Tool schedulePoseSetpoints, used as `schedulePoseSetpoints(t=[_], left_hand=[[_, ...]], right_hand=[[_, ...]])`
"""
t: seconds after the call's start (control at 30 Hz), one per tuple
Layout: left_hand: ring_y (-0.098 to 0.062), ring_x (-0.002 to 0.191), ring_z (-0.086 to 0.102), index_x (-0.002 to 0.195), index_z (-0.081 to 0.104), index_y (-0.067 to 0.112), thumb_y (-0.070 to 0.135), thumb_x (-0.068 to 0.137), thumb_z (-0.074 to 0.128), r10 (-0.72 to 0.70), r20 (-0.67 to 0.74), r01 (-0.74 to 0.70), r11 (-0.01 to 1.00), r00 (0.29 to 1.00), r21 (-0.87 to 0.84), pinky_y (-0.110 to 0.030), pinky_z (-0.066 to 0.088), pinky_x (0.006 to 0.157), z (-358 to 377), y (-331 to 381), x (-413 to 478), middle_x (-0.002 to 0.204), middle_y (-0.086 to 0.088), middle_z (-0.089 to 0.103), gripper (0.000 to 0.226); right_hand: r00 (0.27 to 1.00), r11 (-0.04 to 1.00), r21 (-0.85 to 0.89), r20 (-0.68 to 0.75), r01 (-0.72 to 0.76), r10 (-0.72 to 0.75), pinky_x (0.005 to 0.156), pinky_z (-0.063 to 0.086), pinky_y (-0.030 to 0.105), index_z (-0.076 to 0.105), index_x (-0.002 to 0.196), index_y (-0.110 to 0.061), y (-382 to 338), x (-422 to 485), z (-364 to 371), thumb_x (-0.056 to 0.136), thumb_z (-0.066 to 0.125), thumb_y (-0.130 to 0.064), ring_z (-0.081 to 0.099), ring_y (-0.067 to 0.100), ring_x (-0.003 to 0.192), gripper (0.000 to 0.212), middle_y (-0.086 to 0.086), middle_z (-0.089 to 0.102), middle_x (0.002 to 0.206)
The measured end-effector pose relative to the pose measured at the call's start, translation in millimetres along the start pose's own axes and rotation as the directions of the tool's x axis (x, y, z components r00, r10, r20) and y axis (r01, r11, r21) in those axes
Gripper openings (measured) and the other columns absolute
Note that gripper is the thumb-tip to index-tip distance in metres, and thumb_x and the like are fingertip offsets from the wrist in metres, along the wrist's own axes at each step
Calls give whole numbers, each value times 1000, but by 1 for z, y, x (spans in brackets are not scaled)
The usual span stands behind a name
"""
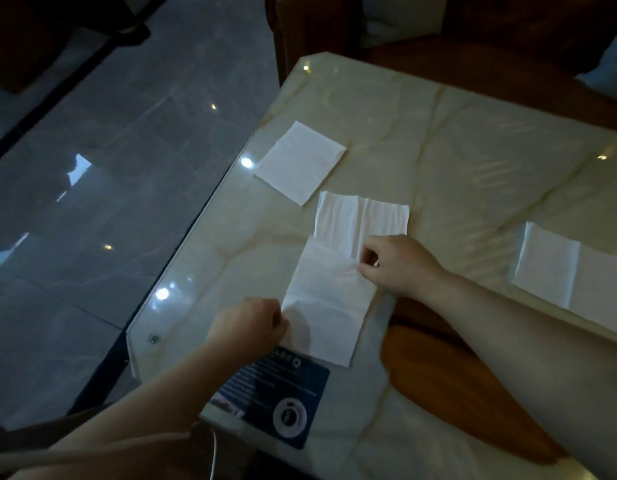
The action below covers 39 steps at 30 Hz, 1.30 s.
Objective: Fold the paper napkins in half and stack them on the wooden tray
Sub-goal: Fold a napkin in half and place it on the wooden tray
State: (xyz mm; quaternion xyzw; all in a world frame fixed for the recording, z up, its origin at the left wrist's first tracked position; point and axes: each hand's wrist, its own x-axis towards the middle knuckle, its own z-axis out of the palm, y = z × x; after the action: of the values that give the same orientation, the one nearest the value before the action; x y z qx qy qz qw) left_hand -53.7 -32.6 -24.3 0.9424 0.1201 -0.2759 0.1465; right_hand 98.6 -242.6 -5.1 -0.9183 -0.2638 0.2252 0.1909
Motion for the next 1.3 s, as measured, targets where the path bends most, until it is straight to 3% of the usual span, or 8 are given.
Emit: schedulePoseSetpoints(t=[0.13, 0.33, 0.43, 0.57, 0.8, 1.03, 1.13, 1.3], left_hand=[[-16, 70, 60, 80, 58, 25, 50, 86, 50, 47, 60, -50, 998, 997, 48, -36, 57, 70, 7, 11, -7, 79, 4, 62, 28], [-22, 112, 52, 125, 48, 20, 47, 83, 60, 275, -348, -264, 961, 896, 82, -36, 46, 91, -32, 22, -3, 124, -2, 54, 52], [-24, 109, 57, 123, 52, 17, 51, 86, 48, 417, -423, -392, 908, 805, 149, -40, 49, 88, -41, 22, -1, 120, -5, 60, 50], [-23, 107, 59, 120, 56, 19, 47, 88, 48, 488, -374, -436, 873, 789, 218, -39, 50, 88, -38, 15, -3, 117, -4, 64, 43], [-20, 114, 54, 127, 52, 23, 44, 90, 49, 444, -229, -402, 892, 867, 208, -35, 43, 95, -11, 19, 2, 126, 0, 59, 43], [-19, 109, 54, 122, 54, 25, 43, 90, 50, 387, -180, -355, 916, 904, 185, -34, 44, 93, -1, 24, 14, 121, 2, 58, 37], [-20, 107, 54, 120, 54, 26, 43, 87, 56, 327, -138, -302, 937, 935, 177, -36, 46, 92, -4, 25, 18, 118, 1, 58, 37], [-19, 97, 52, 104, 60, 22, 45, 89, 52, 239, -97, -226, 966, 966, 128, -32, 44, 82, -7, 29, 20, 103, -1, 55, 28]], right_hand=[[994, 994, -31, 44, 106, -105, 67, 50, 35, 61, 77, -18, -4, 2, -5, 80, 60, -24, 62, 18, 77, 7, -2, 68, 80], [963, 964, -51, 73, 262, -258, 63, 48, 34, 63, 84, -17, -17, -19, 0, 85, 59, -24, 58, 15, 73, 8, -2, 67, 83], [945, 945, -39, 54, 325, -322, 62, 48, 33, 62, 85, -18, -23, -38, 8, 84, 59, -26, 59, 15, 73, 9, -2, 67, 85], [921, 919, -76, 91, 386, -379, 64, 47, 31, 62, 86, -20, -27, -68, 36, 83, 56, -29, 62, 20, 75, 12, -1, 68, 86], [879, 861, -201, 206, 467, -429, 78, 40, 35, 60, 86, -23, -17, -86, 63, 85, 49, -39, 61, 19, 78, 20, -4, 68, 87], [970, 954, -187, -13, 236, -242, 77, 32, 35, 59, 93, -21, -1, -66, 49, 85, 54, -40, 60, 22, 86, 21, -2, 64, 92], [995, 959, -267, 40, 96, -88, 85, 32, 38, 54, 103, -25, 3, -56, 48, 84, 54, -46, 56, 21, 101, 28, -2, 59, 106], [997, 949, -310, 69, 66, -47, 79, 28, 37, 59, 90, -24, -4, -50, 53, 87, 49, -44, 56, 24, 95, 22, 0, 58, 98]])
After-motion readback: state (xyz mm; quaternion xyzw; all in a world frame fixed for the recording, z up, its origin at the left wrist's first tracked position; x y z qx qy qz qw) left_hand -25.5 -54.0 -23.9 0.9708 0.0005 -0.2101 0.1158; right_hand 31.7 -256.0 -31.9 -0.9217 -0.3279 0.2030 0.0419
